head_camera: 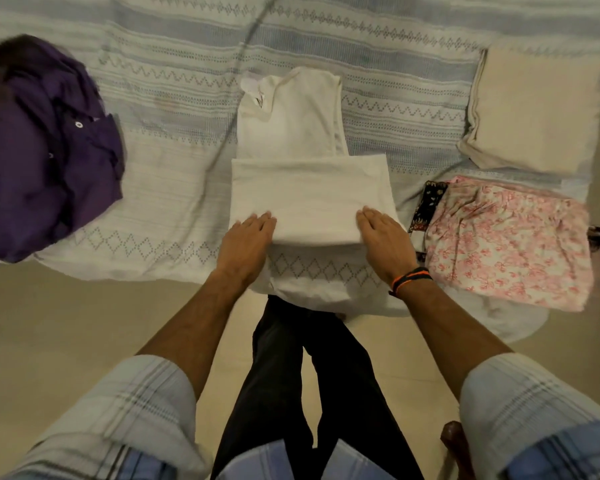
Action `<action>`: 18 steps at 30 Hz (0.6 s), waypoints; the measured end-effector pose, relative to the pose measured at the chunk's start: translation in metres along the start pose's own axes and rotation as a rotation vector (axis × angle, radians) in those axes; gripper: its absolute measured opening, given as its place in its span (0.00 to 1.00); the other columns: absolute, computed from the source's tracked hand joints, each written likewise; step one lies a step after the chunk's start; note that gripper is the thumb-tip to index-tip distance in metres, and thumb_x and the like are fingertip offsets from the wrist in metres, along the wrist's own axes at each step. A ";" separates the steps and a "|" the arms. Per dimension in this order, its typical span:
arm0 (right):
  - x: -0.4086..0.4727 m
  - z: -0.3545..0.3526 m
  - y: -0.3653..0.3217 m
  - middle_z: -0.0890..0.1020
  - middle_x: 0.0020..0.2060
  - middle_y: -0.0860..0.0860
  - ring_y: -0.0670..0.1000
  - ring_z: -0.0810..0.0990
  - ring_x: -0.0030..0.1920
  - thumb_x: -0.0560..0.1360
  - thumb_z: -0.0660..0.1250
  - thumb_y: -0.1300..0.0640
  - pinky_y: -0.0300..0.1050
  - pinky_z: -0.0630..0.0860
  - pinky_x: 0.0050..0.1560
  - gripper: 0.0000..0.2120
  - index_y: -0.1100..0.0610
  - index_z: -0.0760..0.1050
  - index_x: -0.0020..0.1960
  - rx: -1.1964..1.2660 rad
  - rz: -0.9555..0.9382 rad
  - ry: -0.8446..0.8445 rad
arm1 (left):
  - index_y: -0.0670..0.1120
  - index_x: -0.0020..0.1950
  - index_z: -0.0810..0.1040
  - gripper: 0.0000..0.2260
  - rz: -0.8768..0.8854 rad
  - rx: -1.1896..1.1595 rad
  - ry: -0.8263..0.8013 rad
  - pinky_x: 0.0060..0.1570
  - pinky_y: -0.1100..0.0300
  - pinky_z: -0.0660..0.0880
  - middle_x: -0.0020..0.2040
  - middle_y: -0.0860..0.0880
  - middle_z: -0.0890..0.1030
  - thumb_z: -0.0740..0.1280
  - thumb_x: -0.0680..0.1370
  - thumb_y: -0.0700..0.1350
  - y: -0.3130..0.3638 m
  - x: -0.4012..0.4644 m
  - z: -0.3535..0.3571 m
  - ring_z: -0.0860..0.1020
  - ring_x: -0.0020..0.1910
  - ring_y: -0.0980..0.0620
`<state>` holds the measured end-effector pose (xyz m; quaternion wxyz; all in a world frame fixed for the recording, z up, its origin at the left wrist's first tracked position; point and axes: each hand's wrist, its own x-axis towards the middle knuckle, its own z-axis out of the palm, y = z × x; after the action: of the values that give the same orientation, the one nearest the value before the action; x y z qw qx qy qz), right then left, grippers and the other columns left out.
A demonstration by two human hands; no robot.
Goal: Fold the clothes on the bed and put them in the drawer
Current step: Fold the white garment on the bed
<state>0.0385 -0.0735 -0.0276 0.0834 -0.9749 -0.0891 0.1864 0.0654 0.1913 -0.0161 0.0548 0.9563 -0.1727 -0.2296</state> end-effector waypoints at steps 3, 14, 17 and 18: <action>-0.022 -0.033 -0.007 0.75 0.65 0.67 0.64 0.75 0.66 0.72 0.61 0.75 0.58 0.72 0.66 0.24 0.69 0.71 0.67 0.011 -0.005 0.007 | 0.45 0.66 0.73 0.20 -0.008 -0.004 0.022 0.47 0.48 0.77 0.62 0.44 0.79 0.65 0.75 0.34 0.006 -0.023 -0.024 0.79 0.57 0.42; -0.106 -0.064 -0.018 0.79 0.57 0.55 0.59 0.78 0.58 0.76 0.60 0.63 0.53 0.76 0.53 0.16 0.58 0.74 0.62 -0.089 0.013 -0.205 | 0.51 0.67 0.71 0.19 -0.127 -0.017 -0.182 0.53 0.50 0.74 0.59 0.47 0.79 0.62 0.76 0.39 0.045 -0.114 -0.044 0.78 0.56 0.44; -0.107 -0.065 -0.015 0.79 0.57 0.55 0.59 0.78 0.58 0.76 0.60 0.63 0.53 0.76 0.54 0.16 0.58 0.74 0.63 -0.088 0.009 -0.195 | 0.50 0.66 0.72 0.19 -0.154 -0.028 -0.151 0.53 0.49 0.75 0.59 0.46 0.79 0.62 0.76 0.39 0.048 -0.118 -0.045 0.78 0.56 0.42; -0.105 -0.067 -0.014 0.79 0.57 0.55 0.59 0.78 0.58 0.76 0.60 0.63 0.53 0.76 0.54 0.16 0.58 0.74 0.63 -0.085 0.012 -0.182 | 0.50 0.65 0.72 0.18 -0.166 -0.041 -0.130 0.53 0.49 0.75 0.58 0.45 0.79 0.62 0.75 0.39 0.048 -0.116 -0.047 0.78 0.55 0.42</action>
<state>-0.0341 -0.0896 0.0727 0.0323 -0.9571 -0.0982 0.2707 -0.0250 0.1887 0.0835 0.0440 0.9490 -0.0915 -0.2985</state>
